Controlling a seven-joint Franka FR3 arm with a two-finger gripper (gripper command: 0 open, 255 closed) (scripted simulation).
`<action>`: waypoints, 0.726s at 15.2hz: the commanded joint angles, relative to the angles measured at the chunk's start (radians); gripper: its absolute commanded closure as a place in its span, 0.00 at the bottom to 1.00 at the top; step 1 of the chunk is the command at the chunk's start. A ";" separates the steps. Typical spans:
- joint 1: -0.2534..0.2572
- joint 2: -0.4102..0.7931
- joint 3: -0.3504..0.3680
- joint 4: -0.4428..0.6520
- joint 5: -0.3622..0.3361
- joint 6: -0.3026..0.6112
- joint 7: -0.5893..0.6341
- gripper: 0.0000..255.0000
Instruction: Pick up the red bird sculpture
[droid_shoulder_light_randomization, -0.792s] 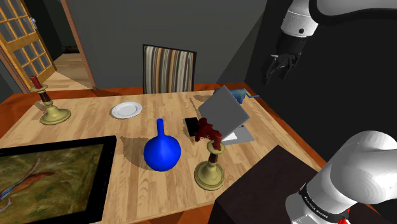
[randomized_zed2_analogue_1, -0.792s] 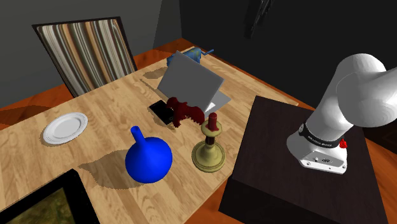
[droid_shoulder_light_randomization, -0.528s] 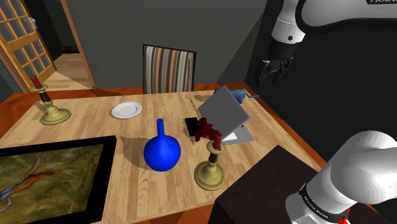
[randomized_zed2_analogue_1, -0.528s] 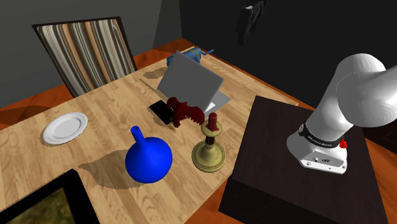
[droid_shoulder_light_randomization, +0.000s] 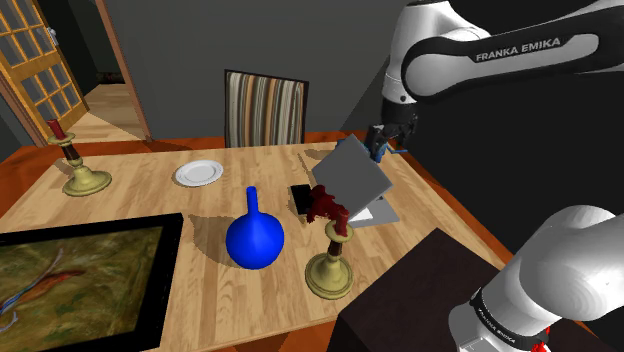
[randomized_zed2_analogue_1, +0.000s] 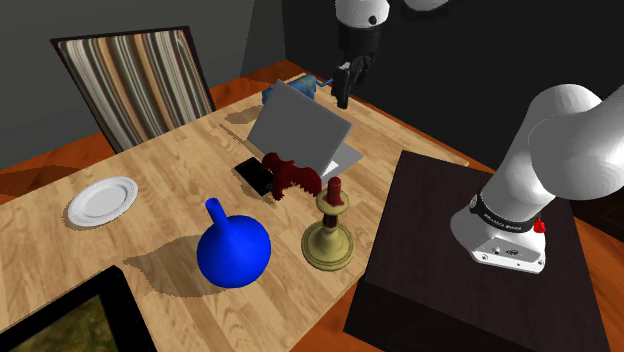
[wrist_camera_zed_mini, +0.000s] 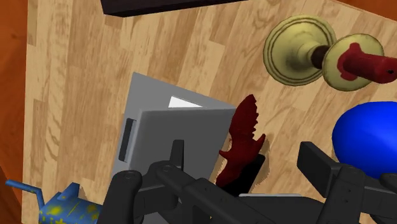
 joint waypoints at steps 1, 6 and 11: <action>-0.001 0.066 0.014 -0.001 -0.012 0.055 0.020 0.00; -0.009 0.258 0.045 0.032 -0.061 0.179 0.079 0.00; -0.015 0.462 0.066 0.099 -0.135 0.275 0.151 0.00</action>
